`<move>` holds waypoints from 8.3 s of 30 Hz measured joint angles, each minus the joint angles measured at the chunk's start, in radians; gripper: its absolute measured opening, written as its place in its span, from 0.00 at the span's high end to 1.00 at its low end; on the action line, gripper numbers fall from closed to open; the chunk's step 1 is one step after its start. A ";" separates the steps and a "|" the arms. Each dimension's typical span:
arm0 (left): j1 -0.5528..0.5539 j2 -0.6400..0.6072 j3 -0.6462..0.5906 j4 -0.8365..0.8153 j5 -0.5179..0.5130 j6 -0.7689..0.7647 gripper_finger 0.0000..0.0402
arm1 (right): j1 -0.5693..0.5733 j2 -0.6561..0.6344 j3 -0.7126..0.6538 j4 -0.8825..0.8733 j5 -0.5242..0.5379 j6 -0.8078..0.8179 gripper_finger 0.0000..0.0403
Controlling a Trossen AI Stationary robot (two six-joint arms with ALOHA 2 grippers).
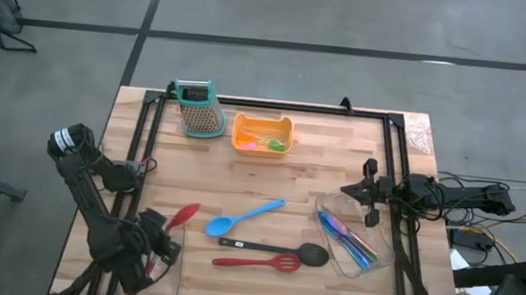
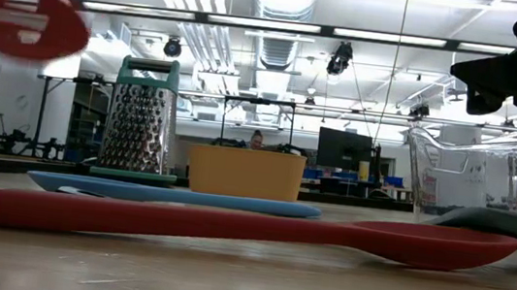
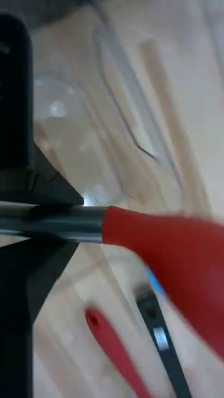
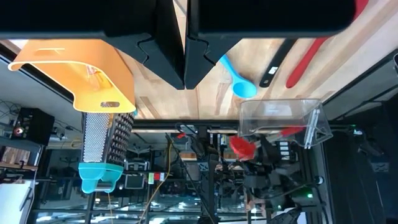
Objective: Pick & Place Kitchen Items
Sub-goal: Put the red serving spoon into the bottom transparent bin, then put the blue serving spoon into the bottom transparent bin
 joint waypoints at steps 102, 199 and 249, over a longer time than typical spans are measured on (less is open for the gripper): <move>0.615 -0.060 0.191 0.440 -0.386 1.180 0.41 | 0.000 0.000 0.000 0.000 0.000 0.000 0.98; 0.804 0.385 0.464 0.245 0.297 1.359 0.87 | 0.000 0.000 0.000 0.000 0.000 -0.002 0.98; 0.083 0.220 0.230 -0.174 0.239 0.013 0.73 | 0.000 0.000 0.000 0.000 0.000 -0.001 0.98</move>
